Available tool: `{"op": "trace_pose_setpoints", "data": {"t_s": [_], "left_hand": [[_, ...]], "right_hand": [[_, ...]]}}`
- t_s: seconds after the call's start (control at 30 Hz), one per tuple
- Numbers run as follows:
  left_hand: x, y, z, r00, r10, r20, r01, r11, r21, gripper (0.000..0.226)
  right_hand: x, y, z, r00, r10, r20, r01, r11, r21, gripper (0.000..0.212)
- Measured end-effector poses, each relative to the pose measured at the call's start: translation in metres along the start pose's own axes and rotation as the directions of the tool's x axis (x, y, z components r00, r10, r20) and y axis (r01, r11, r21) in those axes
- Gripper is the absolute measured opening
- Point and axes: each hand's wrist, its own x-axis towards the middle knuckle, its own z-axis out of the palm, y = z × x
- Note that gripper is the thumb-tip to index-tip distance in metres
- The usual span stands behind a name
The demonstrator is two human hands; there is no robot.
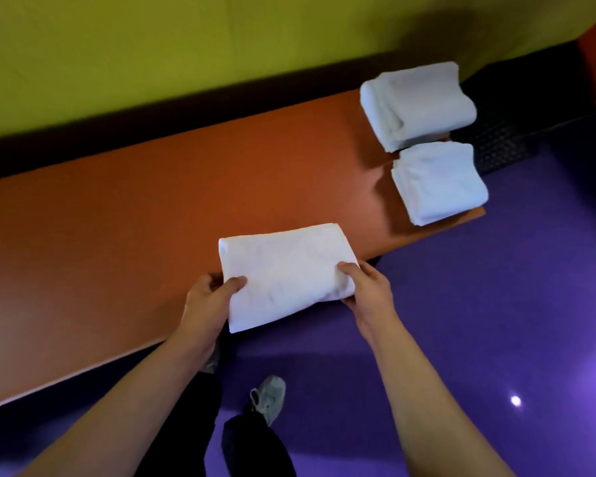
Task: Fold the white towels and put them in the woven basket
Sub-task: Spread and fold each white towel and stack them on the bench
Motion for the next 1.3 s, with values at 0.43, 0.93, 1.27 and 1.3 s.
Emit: {"op": "trace_pose_setpoints", "data": {"t_s": [0.43, 0.93, 1.27, 1.3], "left_hand": [[0.021, 0.07, 0.17, 0.958, 0.061, 0.28, -0.09, 0.992, 0.09, 0.016], [0.082, 0.114, 0.388, 0.946, 0.208, 0.25, -0.254, 0.953, 0.167, 0.02], [0.095, 0.082, 0.417, 0.989, 0.047, 0.14, -0.076, 0.976, 0.205, 0.015], [0.095, 0.081, 0.421, 0.989, 0.05, 0.137, -0.076, 0.977, 0.197, 0.013]], "right_hand": [[0.093, -0.096, -0.111, 0.966, -0.099, -0.24, 0.098, 0.995, -0.017, 0.015], [0.246, -0.214, -0.229, 0.866, -0.453, -0.212, 0.33, 0.837, -0.437, 0.036], [0.283, -0.183, -0.238, 0.93, -0.366, -0.041, 0.263, 0.737, -0.623, 0.055], [0.284, -0.184, -0.239, 0.93, -0.365, -0.044, 0.26, 0.739, -0.622, 0.054]]}}
